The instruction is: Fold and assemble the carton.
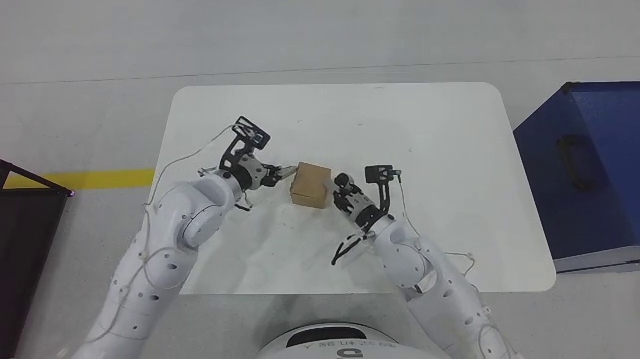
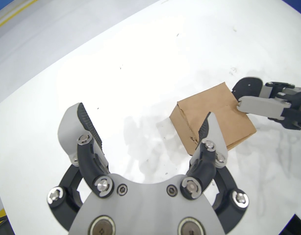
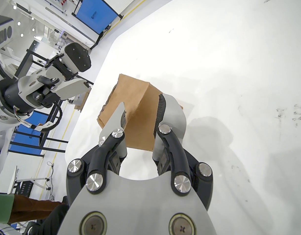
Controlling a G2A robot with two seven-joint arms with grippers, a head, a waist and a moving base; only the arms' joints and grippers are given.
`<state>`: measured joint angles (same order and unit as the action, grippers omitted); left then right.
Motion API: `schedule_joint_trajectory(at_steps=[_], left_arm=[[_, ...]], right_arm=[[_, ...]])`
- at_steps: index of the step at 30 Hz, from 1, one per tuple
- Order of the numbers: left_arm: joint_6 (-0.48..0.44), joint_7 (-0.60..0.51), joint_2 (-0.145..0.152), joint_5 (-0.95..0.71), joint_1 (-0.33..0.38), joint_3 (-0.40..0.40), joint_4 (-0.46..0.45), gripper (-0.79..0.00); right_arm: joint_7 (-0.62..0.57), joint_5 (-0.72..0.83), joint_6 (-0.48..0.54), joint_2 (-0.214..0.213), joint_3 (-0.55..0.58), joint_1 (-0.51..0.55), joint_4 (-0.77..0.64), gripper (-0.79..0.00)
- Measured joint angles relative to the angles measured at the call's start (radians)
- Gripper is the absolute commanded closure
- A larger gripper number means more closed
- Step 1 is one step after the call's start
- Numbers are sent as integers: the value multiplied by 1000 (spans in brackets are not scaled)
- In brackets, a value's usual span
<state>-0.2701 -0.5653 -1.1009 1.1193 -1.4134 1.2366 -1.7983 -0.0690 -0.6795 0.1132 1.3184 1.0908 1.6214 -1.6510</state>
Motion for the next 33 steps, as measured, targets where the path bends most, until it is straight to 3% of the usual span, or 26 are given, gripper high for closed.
schedule_joint_trajectory(at_steps=[6, 9, 14, 20, 27, 33], left_arm=[[-102, -138, 10, -284, -2, 85, 49, -785], [-118, -186, 15, -352, 12, 110, 85, -785], [-155, -237, 26, -573, 19, 205, 155, -785], [-228, -389, 49, -911, 19, 350, 244, -785], [-229, -390, 49, -918, 19, 350, 246, -785], [-229, -390, 49, -918, 19, 350, 246, -785]], right_arm=[[220, -12, 154, -5, 28, 74, -8, 0], [246, -48, 180, -6, 20, 79, -10, 0], [155, -95, 73, 1, -19, 37, -60, 0], [-1, -119, -93, 17, -78, -58, -75, 0], [-91, -222, -246, 25, -127, -91, -60, 0], [-93, -237, -284, 29, -138, -87, -73, 0]])
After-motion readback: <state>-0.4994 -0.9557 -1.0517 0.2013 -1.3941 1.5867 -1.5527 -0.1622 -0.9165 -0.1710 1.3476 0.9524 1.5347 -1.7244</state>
